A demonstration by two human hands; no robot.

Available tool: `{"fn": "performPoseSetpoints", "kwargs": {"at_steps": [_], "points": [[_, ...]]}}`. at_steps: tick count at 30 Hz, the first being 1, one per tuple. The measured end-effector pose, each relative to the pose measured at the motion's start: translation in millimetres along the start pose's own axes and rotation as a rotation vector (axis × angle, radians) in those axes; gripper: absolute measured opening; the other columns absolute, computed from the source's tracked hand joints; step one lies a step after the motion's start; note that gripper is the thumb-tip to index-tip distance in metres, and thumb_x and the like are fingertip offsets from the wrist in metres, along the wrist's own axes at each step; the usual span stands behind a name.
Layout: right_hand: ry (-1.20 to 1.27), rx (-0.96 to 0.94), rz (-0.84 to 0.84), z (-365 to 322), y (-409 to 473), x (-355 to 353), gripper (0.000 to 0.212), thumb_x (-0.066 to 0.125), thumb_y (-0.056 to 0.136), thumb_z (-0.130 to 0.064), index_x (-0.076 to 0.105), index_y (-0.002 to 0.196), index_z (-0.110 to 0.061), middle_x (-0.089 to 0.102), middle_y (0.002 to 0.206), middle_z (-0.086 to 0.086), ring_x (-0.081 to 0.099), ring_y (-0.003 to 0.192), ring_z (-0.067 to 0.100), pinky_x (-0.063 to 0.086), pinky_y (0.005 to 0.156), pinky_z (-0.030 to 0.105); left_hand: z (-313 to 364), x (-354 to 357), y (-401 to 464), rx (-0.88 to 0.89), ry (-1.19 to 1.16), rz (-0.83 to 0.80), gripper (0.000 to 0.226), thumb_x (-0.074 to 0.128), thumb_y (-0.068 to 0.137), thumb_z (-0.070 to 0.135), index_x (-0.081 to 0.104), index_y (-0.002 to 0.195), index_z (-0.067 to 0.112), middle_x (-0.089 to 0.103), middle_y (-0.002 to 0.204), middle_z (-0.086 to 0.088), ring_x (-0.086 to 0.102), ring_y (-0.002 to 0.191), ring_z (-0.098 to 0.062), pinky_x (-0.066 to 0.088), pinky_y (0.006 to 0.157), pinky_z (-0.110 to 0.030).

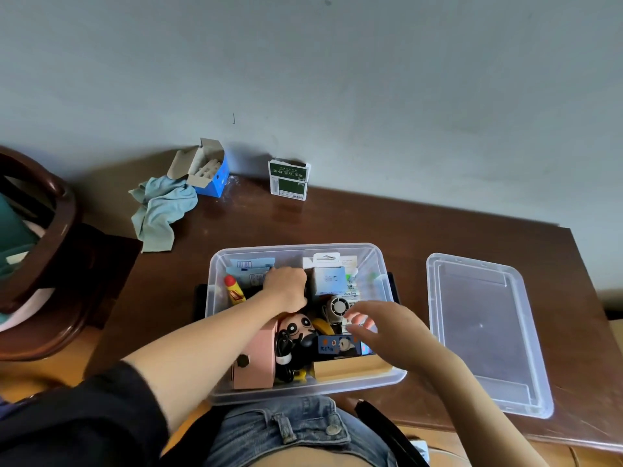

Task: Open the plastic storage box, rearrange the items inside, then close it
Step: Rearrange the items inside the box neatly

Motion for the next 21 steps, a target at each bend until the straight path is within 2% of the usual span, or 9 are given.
{"fn": "performPoseSetpoints", "kwargs": {"at_steps": [2, 4, 6, 8, 11, 14, 16, 18, 21], "points": [[0.038, -0.003, 0.038, -1, 3, -1, 0.022, 0.055, 0.09, -0.042, 0.059, 0.112, -0.037, 0.066, 0.102, -0.02, 0.06, 0.085, 0.0, 0.054, 0.079, 0.027, -7, -11, -11, 0.043, -0.206, -0.027, 0.022, 0.058, 0.089, 0.027, 0.069, 0.084, 0.009, 0.068, 0.084, -0.005, 0.063, 0.08, -0.023, 0.049, 0.073, -0.034], [0.078, -0.03, 0.076, -5, 7, -1, 0.037, 0.058, 0.089, -0.042, 0.051, 0.124, -0.035, 0.06, 0.113, -0.019, 0.06, 0.094, 0.003, 0.053, 0.083, 0.029, -14, -22, -26, 0.067, -0.381, -0.012, 0.018, 0.058, 0.092, 0.03, 0.071, 0.092, 0.017, 0.064, 0.081, 0.01, 0.058, 0.069, -0.009, 0.046, 0.066, -0.027], [0.151, -0.06, 0.084, -13, 12, -1, 0.059, 0.063, 0.085, -0.046, 0.035, 0.136, -0.036, 0.049, 0.125, -0.018, 0.055, 0.105, 0.005, 0.049, 0.088, 0.028, -18, -33, -42, 0.095, -0.538, 0.012, 0.013, 0.061, 0.091, 0.029, 0.069, 0.097, 0.021, 0.059, 0.077, 0.02, 0.058, 0.067, -0.001, 0.046, 0.064, -0.02], [0.217, -0.108, 0.062, -26, 18, 0, 0.074, 0.068, 0.081, -0.047, 0.025, 0.141, -0.038, 0.043, 0.131, -0.015, 0.05, 0.112, 0.005, 0.046, 0.092, 0.028, -18, -40, -58, 0.143, -0.685, 0.014, 0.011, 0.063, 0.09, 0.028, 0.071, 0.095, 0.023, 0.063, 0.077, 0.02, 0.06, 0.071, 0.004, 0.045, 0.064, -0.011], [0.2, -0.196, 0.054, -45, 24, 0, 0.068, 0.069, 0.08, -0.045, 0.033, 0.137, -0.037, 0.053, 0.128, -0.013, 0.057, 0.103, 0.006, 0.05, 0.087, 0.031, -13, -44, -75, 0.16, -0.882, 0.014, 0.009, 0.064, 0.088, 0.031, 0.073, 0.09, 0.028, 0.071, 0.084, 0.012, 0.064, 0.083, 0.0, 0.049, 0.075, -0.016], [0.182, -0.215, 0.073, -47, 25, -5, 0.055, 0.07, 0.079, -0.043, 0.045, 0.126, -0.032, 0.061, 0.112, -0.011, 0.061, 0.09, 0.009, 0.052, 0.078, 0.034, -12, -44, -84, 0.16, -0.968, 0.038, 0.01, 0.063, 0.09, 0.027, 0.07, 0.087, 0.033, 0.069, 0.078, 0.019, 0.063, 0.081, 0.005, 0.046, 0.073, -0.01], [0.102, -0.181, 0.098, -36, 24, -11, 0.053, 0.07, 0.076, -0.048, 0.049, 0.122, -0.031, 0.06, 0.109, -0.01, 0.056, 0.096, 0.008, 0.048, 0.079, 0.028, -17, -44, -87, 0.152, -1.014, 0.086, 0.015, 0.057, 0.094, 0.021, 0.07, 0.09, 0.027, 0.068, 0.076, 0.018, 0.062, 0.077, 0.005, 0.045, 0.07, -0.009], [-0.025, -0.151, 0.159, -21, 22, -21, 0.054, 0.069, 0.075, -0.05, 0.052, 0.121, -0.03, 0.056, 0.11, -0.01, 0.049, 0.103, 0.008, 0.039, 0.081, 0.022, -29, -44, -90, 0.113, -1.101, 0.158, 0.019, 0.052, 0.096, 0.015, 0.07, 0.093, 0.019, 0.069, 0.084, 0.007, 0.063, 0.076, 0.0, 0.049, 0.071, -0.011], [-0.21, -0.117, 0.166, -3, 23, -33, 0.053, 0.07, 0.074, -0.039, 0.051, 0.123, -0.029, 0.056, 0.113, -0.01, 0.048, 0.106, 0.012, 0.039, 0.083, 0.023, -49, -43, -96, 0.041, -1.108, 0.246, 0.021, 0.05, 0.097, 0.014, 0.068, 0.094, 0.024, 0.069, 0.09, 0.001, 0.064, 0.081, -0.005, 0.05, 0.076, -0.013]]}}
Point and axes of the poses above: each hand's wrist, its own y-axis towards the middle knuckle, its own x-axis out of the palm, z = x × y, the point moved 3 cm from there along y, towards the middle knuckle
